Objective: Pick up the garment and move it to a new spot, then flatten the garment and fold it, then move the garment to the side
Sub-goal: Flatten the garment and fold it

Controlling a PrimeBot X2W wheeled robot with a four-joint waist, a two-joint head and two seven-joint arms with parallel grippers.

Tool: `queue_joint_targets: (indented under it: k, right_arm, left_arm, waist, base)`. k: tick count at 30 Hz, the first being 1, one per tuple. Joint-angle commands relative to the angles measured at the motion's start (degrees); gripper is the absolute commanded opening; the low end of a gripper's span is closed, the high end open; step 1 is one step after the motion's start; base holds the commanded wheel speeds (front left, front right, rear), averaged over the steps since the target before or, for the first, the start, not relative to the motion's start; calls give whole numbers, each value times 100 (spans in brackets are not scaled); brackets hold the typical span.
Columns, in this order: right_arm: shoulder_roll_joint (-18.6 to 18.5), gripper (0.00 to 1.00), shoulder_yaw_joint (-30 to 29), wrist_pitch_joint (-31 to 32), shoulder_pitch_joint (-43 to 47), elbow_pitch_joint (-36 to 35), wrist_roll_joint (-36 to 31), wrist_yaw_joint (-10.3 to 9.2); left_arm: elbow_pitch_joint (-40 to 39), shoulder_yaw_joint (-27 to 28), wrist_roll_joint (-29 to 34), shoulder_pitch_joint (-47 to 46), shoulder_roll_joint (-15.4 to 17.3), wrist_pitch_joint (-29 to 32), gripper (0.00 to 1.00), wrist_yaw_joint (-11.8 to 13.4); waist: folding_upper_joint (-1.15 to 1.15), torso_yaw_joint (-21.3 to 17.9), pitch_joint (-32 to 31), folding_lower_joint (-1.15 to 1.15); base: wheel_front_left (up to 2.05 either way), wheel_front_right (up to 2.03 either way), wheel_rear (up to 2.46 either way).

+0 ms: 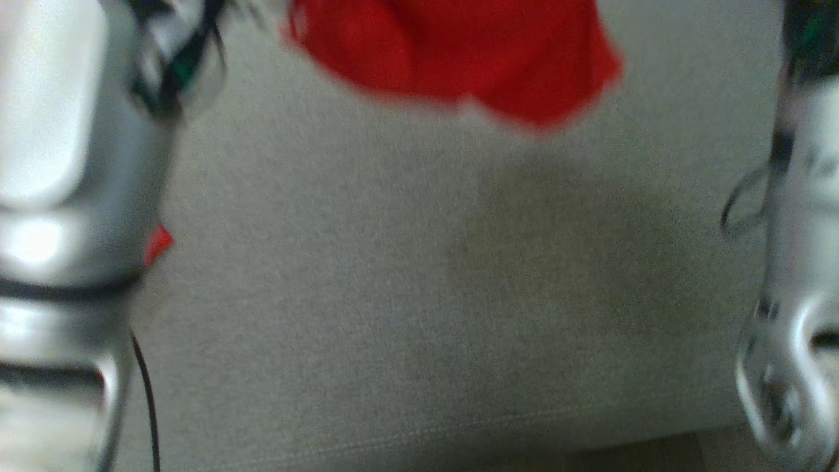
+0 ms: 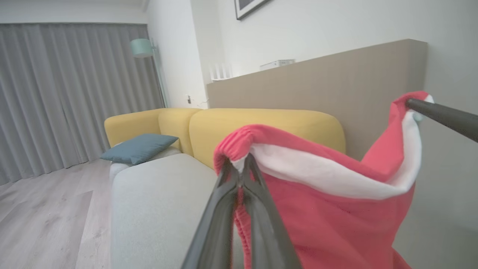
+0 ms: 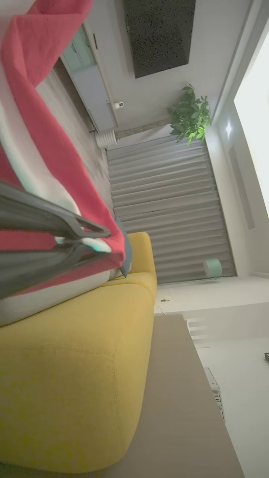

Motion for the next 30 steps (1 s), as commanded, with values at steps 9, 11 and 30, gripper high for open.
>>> queue_joint_targets:
  k: [9,11,30]
  right_arm:
    - [20,0,-258,-1970,-3203,2902,-5,42]
    - [20,0,-215,-2311,-3445,3511,153,42]
    - [-30,0,939,-1854,-1979,5918,1198,42]
  left_arm:
    - [2139,490,175,-2698,-124,-1405,0,47]
    - [2596,519,101,-2903,-174,-1744,0,-22]
    - [3484,-790,-404,-765,-180,-2535,0,-233]
  waist:
    - [0,-68,1834,0]
    - [0,-46,1972,0]
    - [0,245,1718,0]
  base:
    - [0,0,0]
    - [0,0,0]
    - [0,0,0]
